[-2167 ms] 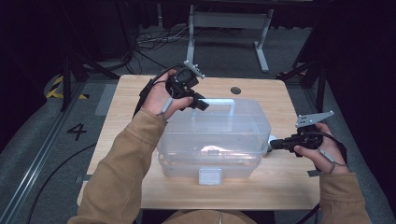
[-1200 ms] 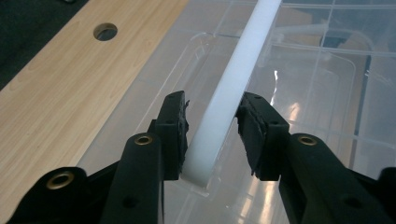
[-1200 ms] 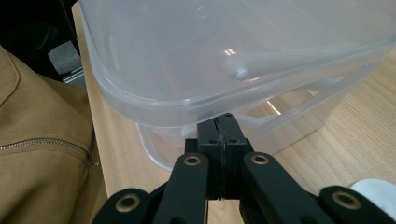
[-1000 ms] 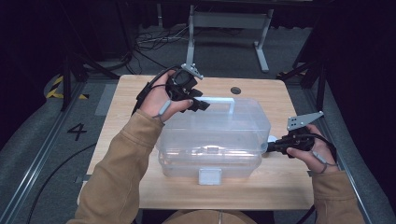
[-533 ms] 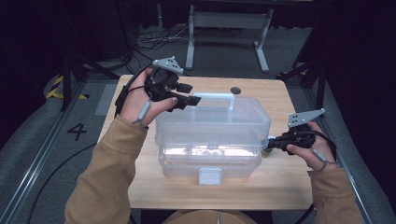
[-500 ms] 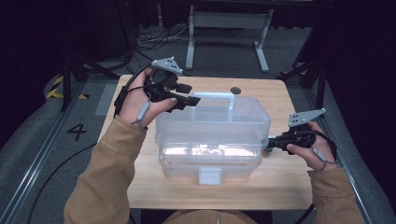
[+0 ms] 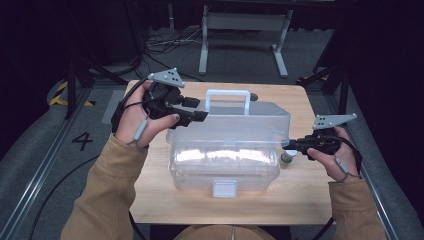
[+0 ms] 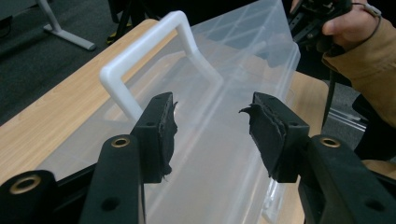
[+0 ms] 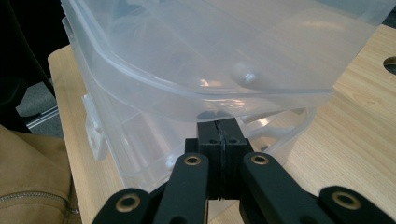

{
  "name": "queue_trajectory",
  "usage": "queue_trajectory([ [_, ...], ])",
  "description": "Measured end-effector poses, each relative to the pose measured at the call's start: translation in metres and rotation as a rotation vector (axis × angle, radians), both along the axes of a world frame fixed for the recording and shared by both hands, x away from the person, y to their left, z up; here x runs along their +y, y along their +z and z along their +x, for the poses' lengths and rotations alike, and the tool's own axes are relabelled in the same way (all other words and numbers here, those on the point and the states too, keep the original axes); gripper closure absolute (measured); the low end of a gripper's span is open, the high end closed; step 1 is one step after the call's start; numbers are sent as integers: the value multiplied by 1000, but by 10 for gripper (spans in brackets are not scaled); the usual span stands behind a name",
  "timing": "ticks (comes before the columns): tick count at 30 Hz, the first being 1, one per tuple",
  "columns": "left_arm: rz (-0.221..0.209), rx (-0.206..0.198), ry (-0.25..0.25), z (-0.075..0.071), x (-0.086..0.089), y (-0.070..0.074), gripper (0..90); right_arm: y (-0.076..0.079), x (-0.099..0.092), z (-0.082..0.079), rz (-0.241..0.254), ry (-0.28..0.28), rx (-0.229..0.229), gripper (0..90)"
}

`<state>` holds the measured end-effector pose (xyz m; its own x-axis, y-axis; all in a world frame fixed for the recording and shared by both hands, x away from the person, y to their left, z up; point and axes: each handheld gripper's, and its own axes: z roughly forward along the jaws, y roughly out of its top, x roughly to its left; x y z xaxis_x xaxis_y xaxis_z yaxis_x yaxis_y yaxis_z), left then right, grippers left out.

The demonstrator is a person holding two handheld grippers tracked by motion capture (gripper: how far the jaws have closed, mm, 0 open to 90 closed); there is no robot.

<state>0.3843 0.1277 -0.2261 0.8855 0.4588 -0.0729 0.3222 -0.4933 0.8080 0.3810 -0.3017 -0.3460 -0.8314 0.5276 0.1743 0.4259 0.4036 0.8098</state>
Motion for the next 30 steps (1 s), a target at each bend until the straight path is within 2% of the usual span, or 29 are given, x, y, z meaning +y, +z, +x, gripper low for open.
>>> queue_trajectory([
  [4, 4, -15, -3, -10, 2, -4, 546, 3, 1, -2, 30, -20, -20, 900],
  [7, -20, -17, -12, -19, 5, -6, 552, 5, 2, -2, 43, -41, -40, 900],
  [13, -32, -20, -13, -27, 7, -16, 562, 6, 2, -2, 68, -80, -61, 900],
  [22, -83, 7, 9, -28, 17, -39, 592, 7, 3, -1, 105, -140, -101, 900],
  [28, -93, 17, 11, -29, 19, -49, 604, 7, 5, 0, 122, -168, -114, 900],
  [30, -94, 17, 29, -29, 20, -56, 613, 8, 5, 0, 126, -176, -115, 900],
])
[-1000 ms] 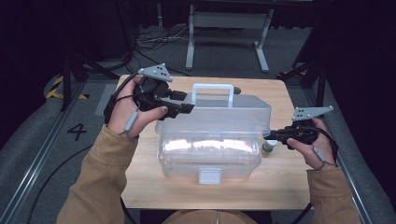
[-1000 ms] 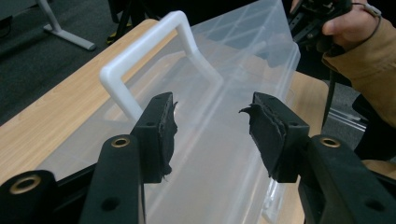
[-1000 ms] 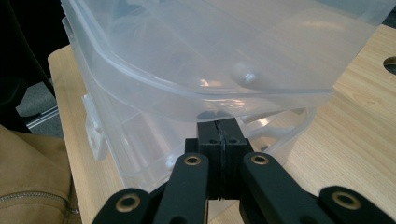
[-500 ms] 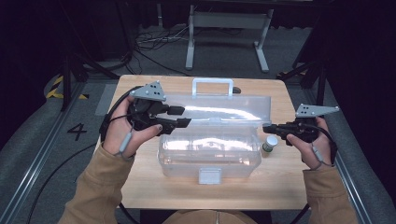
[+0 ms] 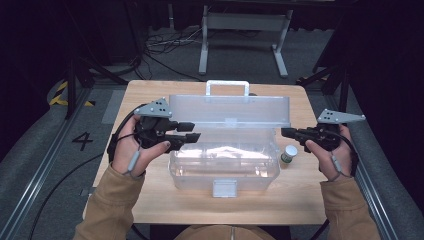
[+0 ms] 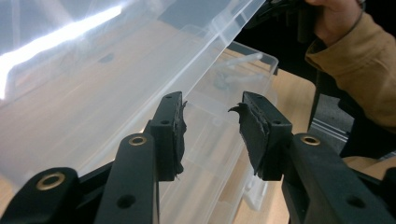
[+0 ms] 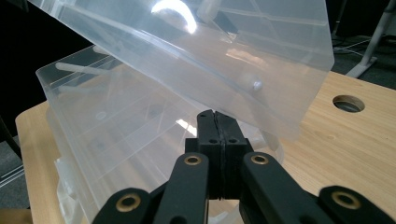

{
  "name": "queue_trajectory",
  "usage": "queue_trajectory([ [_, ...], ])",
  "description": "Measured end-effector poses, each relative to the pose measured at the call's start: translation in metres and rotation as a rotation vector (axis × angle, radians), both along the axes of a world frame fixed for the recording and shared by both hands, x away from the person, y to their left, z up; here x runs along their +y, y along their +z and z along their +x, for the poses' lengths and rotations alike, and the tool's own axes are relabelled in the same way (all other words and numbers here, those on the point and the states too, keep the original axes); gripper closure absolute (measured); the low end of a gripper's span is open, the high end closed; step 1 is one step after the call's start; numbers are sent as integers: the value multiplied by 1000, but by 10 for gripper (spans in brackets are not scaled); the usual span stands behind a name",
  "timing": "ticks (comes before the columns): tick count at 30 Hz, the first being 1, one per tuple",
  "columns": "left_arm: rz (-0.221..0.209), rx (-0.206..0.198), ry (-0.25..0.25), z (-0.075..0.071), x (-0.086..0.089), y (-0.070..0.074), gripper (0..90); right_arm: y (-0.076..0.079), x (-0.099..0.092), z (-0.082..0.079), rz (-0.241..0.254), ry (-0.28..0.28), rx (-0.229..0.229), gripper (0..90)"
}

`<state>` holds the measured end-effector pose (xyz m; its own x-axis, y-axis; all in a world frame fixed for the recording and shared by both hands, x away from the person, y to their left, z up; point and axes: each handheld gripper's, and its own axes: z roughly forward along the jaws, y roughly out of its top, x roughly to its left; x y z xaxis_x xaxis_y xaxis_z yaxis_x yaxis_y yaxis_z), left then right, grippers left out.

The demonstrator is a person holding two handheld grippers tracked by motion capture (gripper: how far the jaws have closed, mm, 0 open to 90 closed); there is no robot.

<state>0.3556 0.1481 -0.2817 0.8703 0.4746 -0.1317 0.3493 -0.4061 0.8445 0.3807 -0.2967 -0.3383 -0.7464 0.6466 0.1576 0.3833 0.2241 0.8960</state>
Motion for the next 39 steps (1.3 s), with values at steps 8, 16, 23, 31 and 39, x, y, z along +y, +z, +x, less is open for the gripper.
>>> queue_trajectory([
  [8, 11, 27, 43, 5, 4, -19, 674, 0, 1, 1, 15, -18, -3, 900],
  [16, 36, 1, 118, 17, 9, -37, 755, 0, 2, 1, 15, -20, -7, 900],
  [23, 39, 23, 157, 22, 15, -46, 849, -1, 2, 1, 17, -23, -10, 900],
  [31, 7, 39, 208, 28, 25, -54, 897, -2, 3, 2, 15, -24, -12, 900],
  [39, -49, -4, 241, 30, 32, -54, 899, -2, 3, 1, 13, -23, -12, 900],
])
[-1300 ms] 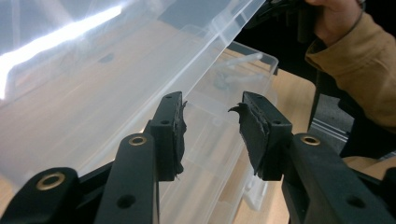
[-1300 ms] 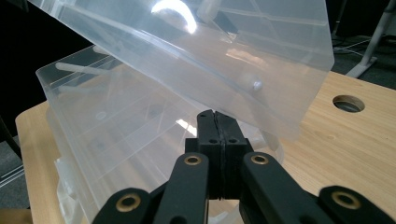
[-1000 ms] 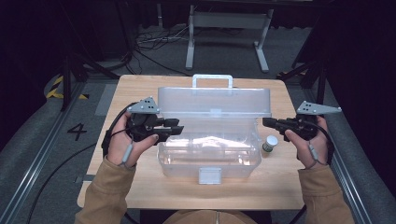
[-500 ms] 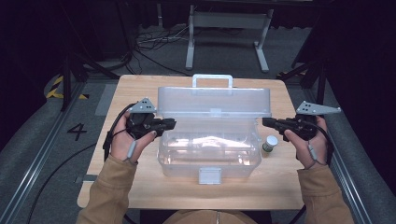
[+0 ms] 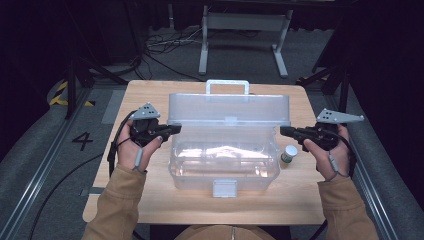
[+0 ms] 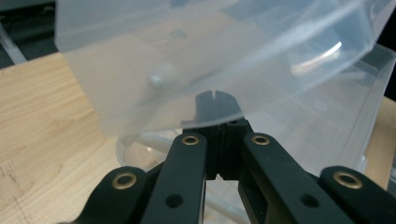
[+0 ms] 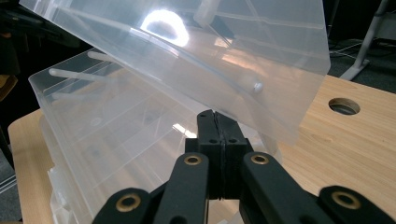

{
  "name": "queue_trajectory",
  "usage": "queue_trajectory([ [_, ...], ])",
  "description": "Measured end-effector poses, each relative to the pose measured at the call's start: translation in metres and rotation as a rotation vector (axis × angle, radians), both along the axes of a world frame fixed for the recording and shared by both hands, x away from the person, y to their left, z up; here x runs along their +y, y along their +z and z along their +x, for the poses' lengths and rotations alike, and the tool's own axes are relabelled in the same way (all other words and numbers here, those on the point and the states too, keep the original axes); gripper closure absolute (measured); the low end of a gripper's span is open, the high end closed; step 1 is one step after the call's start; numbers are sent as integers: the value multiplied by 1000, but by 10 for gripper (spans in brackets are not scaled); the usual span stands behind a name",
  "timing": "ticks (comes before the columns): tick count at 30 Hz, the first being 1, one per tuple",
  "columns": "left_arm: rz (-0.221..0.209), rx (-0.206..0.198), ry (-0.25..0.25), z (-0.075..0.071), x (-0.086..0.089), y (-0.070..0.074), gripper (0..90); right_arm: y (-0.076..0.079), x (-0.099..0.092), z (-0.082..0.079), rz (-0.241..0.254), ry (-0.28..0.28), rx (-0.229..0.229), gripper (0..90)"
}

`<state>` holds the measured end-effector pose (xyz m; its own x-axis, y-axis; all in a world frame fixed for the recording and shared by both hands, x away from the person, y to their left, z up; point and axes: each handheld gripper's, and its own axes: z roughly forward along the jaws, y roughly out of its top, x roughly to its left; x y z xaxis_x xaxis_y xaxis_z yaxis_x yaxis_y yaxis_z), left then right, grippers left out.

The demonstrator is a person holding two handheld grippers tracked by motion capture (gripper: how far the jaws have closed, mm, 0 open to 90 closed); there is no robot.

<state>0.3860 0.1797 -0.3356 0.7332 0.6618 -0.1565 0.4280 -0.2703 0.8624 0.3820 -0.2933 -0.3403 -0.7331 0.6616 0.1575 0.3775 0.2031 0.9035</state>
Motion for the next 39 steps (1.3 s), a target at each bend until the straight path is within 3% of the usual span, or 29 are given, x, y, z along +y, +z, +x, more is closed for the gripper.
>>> queue_trajectory([
  [3, -38, -8, 8, 1, 2, -1, 899, 0, 1, 0, -1, 3, 2, 900],
  [6, -37, -10, 15, 2, 3, 0, 900, 0, 2, 0, -2, 7, 5, 900],
  [12, -32, 0, 18, 6, 4, 3, 900, 2, -1, -8, -51, 2, 0, 897],
  [13, -30, 1, 16, 7, 4, 4, 900, 2, -2, -9, -51, 8, 10, 855],
  [15, -30, 4, 17, 8, 4, 5, 900, 2, -2, -12, -67, 14, -13, 821],
  [20, -38, 6, 14, 12, 4, 7, 900, 1, 0, -14, -94, -49, -47, 722],
  [21, -38, 5, 14, 13, 5, 7, 900, -1, 0, -15, -119, -99, -26, 708],
  [23, -39, 3, 14, 13, 4, 8, 900, -1, 0, -14, -122, -122, -11, 678],
  [27, -39, 0, 12, 15, 4, 8, 900, -2, 3, -13, -128, -145, -49, 643],
  [29, -39, 5, 13, 15, 4, 9, 900, -2, 6, -13, -140, -167, -78, 562],
  [31, -38, 6, 13, 15, 4, 9, 900, -2, 9, -12, -146, -199, -80, 549],
  [34, -35, 7, 17, 15, 4, 10, 899, -3, 13, -10, -139, -196, -99, 526],
  [39, -26, 2, 18, 16, 3, 10, 899, -1, 17, -5, -164, -238, -143, 522],
])
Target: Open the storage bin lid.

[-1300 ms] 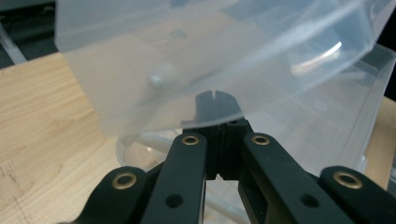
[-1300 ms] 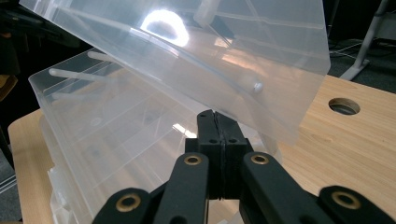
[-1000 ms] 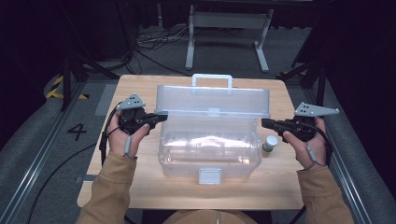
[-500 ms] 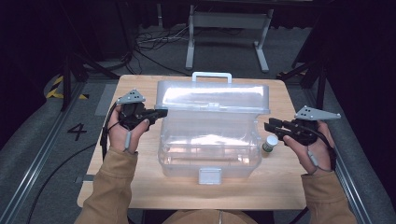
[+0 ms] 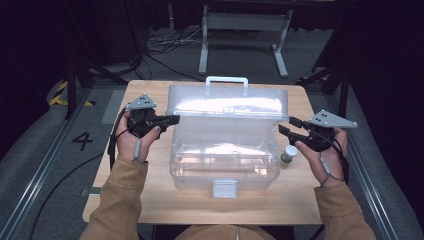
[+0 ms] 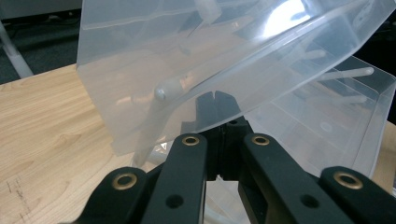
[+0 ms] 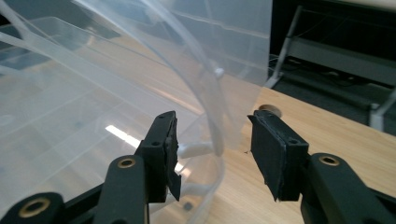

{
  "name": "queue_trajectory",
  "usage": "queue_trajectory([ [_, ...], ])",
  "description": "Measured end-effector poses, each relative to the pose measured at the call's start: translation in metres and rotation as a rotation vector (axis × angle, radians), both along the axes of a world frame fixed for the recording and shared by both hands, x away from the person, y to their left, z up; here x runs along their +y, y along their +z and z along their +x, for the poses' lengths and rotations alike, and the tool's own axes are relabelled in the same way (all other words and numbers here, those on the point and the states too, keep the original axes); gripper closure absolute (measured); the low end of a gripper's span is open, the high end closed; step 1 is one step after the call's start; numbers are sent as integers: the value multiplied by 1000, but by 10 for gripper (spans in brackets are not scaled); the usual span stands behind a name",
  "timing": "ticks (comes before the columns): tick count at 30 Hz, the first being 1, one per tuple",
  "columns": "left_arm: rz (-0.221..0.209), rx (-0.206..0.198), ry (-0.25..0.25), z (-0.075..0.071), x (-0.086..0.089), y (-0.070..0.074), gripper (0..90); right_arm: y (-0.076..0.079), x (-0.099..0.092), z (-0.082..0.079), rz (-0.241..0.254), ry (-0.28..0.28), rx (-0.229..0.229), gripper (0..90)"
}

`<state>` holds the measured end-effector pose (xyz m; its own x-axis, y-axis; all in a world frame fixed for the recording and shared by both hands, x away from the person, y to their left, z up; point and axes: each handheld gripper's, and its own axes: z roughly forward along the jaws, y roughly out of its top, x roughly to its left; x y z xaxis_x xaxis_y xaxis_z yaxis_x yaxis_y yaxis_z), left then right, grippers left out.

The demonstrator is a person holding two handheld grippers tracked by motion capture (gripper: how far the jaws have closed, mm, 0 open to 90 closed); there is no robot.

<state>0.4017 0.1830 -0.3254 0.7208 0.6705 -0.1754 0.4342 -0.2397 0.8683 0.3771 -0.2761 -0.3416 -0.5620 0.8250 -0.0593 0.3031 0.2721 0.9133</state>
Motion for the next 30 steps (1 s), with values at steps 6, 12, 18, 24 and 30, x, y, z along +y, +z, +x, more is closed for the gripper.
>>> queue_trajectory([
  [6, 1, 1, -5, 0, 0, 0, 898, -1, 6, 6, 6, -27, -2, 503],
  [12, 5, 1, -12, 0, 1, 0, 896, 0, 20, 13, 37, -91, -63, 505],
  [18, -2, 2, -14, -1, 1, -1, 894, 4, 31, 14, 30, -148, -125, 499],
  [24, 2, 0, -7, -3, -1, -1, 889, 5, 38, 18, 39, -195, -167, 499],
  [30, 6, -8, -7, -5, -2, -2, 885, 3, 45, 23, 33, -229, -186, 570],
])
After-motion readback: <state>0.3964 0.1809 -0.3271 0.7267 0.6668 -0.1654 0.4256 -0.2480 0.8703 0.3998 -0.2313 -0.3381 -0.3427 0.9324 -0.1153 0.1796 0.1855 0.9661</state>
